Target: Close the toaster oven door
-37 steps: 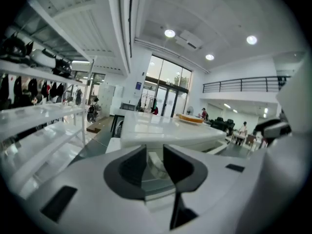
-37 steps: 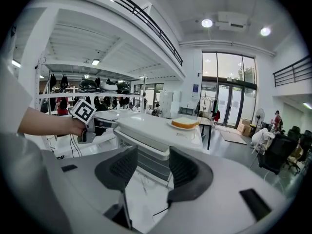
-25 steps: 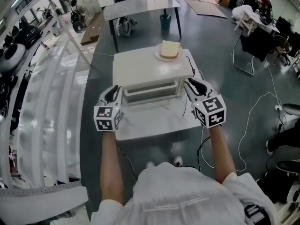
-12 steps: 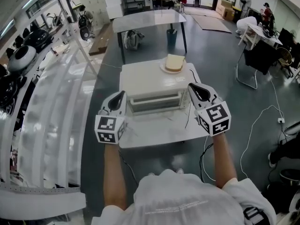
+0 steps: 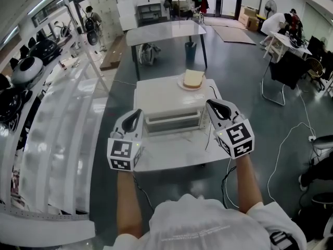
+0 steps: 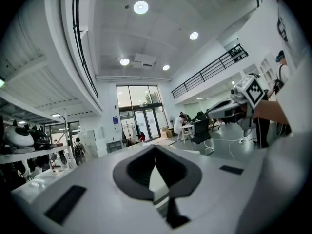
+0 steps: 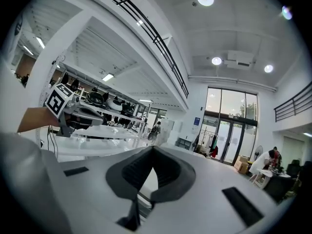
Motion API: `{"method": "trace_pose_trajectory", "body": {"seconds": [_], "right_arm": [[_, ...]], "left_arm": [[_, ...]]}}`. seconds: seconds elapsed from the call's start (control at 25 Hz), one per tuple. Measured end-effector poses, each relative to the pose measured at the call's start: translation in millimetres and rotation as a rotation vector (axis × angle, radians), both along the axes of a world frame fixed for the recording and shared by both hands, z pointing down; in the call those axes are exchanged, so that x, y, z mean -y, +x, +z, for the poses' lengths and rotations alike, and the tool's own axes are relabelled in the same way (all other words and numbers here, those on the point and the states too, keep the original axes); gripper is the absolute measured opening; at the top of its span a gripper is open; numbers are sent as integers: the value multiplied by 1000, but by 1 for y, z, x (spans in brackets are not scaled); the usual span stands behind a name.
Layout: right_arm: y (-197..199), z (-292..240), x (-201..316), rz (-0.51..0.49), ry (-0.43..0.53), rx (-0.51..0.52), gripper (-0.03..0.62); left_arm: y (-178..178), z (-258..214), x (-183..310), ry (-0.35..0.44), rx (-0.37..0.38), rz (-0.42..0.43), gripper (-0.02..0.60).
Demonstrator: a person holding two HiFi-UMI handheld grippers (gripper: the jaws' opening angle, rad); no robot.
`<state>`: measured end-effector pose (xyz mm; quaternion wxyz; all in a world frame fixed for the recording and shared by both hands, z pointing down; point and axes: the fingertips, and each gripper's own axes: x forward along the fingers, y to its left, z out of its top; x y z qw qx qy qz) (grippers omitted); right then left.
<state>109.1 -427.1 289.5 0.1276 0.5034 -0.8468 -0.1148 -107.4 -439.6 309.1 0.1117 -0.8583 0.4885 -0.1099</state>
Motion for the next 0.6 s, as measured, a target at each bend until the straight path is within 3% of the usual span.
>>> {"method": "trace_pose_trajectory", "body": {"seconds": [0.6], "right_arm": [[2,7,-6,2,-28,-15,15]], "left_arm": [[14,0,-9,-2,-19,55,20]]}}
